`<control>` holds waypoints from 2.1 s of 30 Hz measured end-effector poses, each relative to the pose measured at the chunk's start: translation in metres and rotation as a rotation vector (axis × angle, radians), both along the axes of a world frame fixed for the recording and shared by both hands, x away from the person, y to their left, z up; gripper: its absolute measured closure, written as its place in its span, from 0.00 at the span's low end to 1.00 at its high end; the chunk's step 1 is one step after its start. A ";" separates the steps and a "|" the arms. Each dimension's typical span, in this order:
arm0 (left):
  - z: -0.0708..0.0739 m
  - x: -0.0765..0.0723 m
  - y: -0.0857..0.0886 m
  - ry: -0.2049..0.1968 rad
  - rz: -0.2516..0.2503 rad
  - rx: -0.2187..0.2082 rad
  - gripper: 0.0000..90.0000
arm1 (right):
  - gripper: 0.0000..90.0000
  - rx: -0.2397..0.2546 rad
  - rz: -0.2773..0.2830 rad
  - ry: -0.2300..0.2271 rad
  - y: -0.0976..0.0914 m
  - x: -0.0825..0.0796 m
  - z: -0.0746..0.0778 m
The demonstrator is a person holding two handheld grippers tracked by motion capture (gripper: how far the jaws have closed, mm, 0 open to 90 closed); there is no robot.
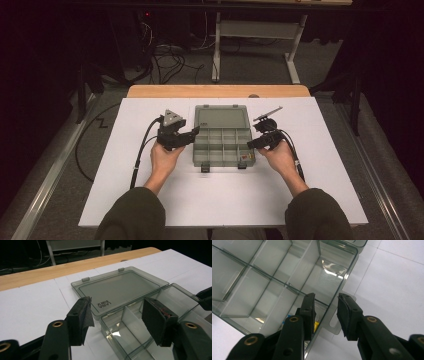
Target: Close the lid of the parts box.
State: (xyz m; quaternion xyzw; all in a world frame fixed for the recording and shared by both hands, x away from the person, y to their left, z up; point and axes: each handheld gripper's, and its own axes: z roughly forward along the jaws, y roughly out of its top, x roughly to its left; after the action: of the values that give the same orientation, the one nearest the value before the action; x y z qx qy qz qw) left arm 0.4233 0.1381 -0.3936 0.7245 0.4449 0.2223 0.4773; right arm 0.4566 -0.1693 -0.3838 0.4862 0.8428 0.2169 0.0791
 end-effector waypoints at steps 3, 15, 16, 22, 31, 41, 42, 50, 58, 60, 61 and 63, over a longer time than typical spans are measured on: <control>0.002 0.005 -0.003 0.014 -0.002 0.003 0.45 | 0.77 0.000 0.000 0.000 0.000 0.000 0.000; 0.006 0.021 -0.014 0.050 -0.007 0.008 0.45 | 0.77 0.000 -0.001 0.000 0.000 0.000 0.000; 0.006 0.023 -0.015 0.060 -0.010 0.009 0.47 | 0.77 0.000 -0.001 0.000 0.000 0.000 0.000; 0.005 0.033 -0.018 0.128 -0.010 0.023 0.48 | 0.77 -0.001 0.001 -0.001 0.000 0.000 0.000; 0.009 0.047 -0.017 0.200 0.013 0.014 0.50 | 0.77 -0.001 -0.001 -0.001 0.000 0.000 0.000; 0.008 0.058 -0.014 0.262 0.061 0.015 0.52 | 0.77 0.000 -0.001 -0.002 0.000 0.000 0.000; 0.007 0.059 -0.014 0.269 0.061 0.014 0.52 | 0.77 0.000 -0.001 -0.002 0.000 0.000 0.000; 0.001 0.067 -0.010 0.329 0.077 -0.037 0.52 | 0.77 0.001 -0.001 -0.004 0.000 0.000 0.000; -0.005 0.072 -0.007 0.371 0.070 -0.082 0.54 | 0.77 0.002 0.000 -0.006 0.000 0.000 0.000; -0.006 0.074 -0.006 0.376 0.066 -0.089 0.56 | 0.77 -0.001 0.000 -0.007 0.000 0.000 0.000; -0.006 0.074 -0.006 0.380 0.063 -0.097 0.56 | 0.77 -0.004 0.003 -0.008 0.000 0.000 0.000; -0.007 0.076 -0.006 0.390 0.062 -0.107 0.57 | 0.77 -0.002 0.002 -0.007 0.000 0.000 0.000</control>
State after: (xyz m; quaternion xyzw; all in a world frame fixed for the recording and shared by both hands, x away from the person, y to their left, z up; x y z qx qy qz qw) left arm 0.4995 0.1325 -0.4009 0.7134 0.5620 0.0684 0.4129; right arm 0.4561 -0.1691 -0.3841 0.4847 0.8432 0.2177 0.0822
